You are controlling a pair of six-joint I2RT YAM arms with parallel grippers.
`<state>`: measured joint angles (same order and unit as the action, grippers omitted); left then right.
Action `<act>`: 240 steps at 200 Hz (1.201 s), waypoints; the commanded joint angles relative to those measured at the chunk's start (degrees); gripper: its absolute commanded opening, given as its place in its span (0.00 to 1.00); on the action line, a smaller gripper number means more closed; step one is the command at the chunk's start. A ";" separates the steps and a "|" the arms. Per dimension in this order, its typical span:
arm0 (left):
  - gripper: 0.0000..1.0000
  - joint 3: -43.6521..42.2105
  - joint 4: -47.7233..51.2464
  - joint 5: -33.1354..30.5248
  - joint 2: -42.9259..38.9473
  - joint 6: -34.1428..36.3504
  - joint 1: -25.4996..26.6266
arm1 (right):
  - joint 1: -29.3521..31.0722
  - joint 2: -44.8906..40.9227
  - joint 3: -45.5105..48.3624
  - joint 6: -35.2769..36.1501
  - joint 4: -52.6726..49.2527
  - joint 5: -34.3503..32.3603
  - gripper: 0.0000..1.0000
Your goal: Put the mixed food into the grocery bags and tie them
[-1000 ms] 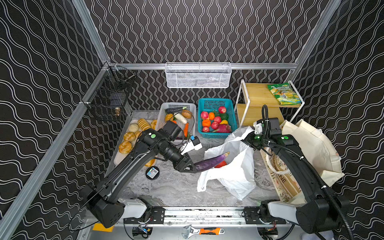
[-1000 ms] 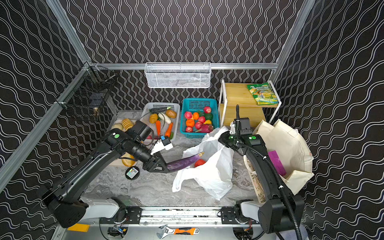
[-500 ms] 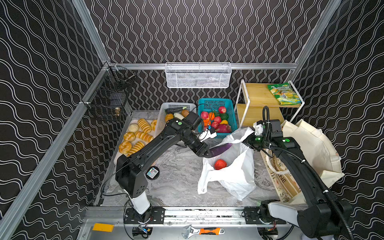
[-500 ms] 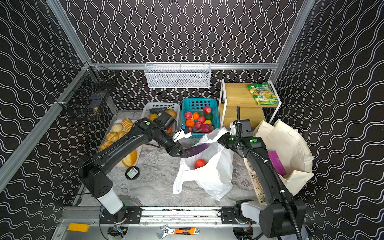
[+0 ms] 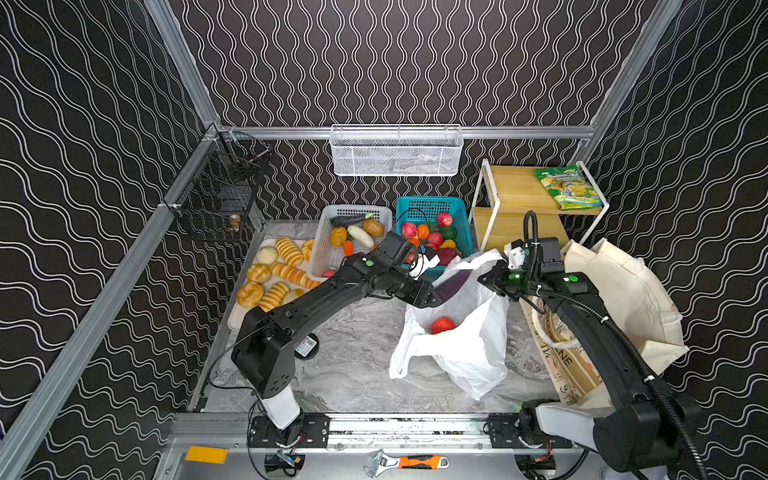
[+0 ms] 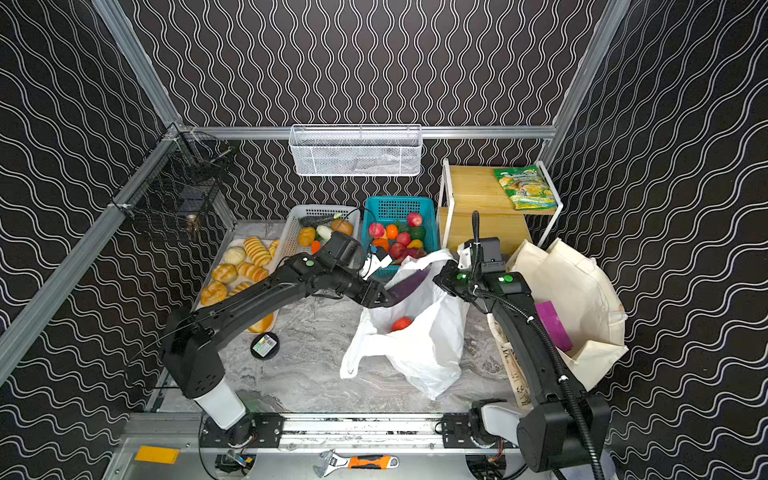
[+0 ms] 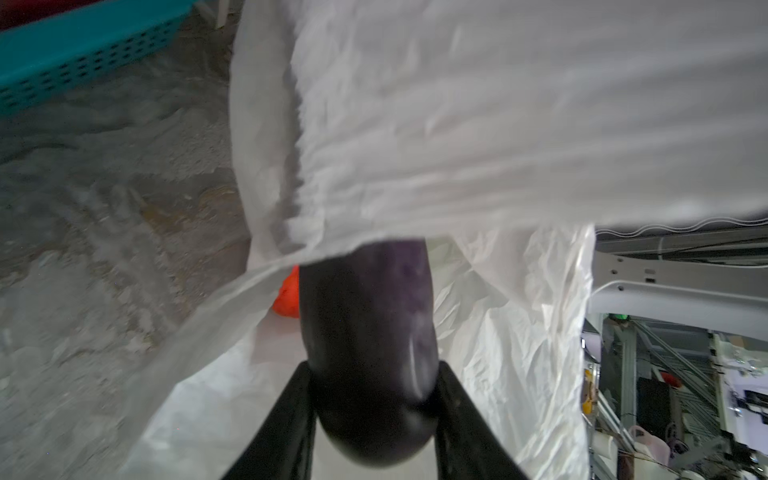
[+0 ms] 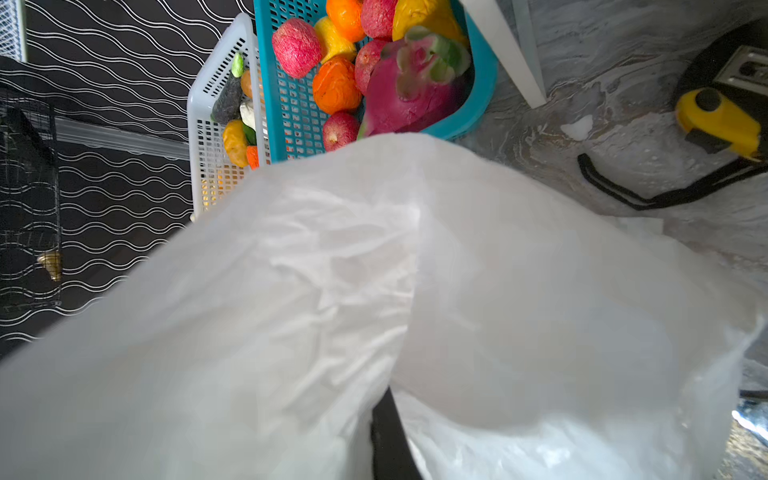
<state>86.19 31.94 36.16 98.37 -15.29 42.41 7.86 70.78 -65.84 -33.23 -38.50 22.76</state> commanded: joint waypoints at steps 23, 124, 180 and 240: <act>0.60 -0.47 -7.32 4.47 -1.52 -0.73 0.84 | -0.02 -0.03 -0.70 -0.21 1.24 -0.40 0.00; 0.67 -10.43 -15.70 -6.87 -18.55 4.01 0.59 | 0.01 -0.34 -0.46 -0.07 0.92 -3.33 0.00; 0.61 -16.20 -20.30 -12.98 -29.10 5.88 0.12 | 0.01 1.21 -2.27 0.48 0.38 -4.20 0.00; 0.43 -19.23 -19.07 -25.80 -34.13 3.29 -5.15 | 0.05 0.28 -0.74 -0.64 1.23 -4.13 0.00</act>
<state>67.11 12.75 18.48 64.49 -10.33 39.70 7.88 71.59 -67.13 -33.43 -38.35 19.07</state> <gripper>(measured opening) 0.474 0.054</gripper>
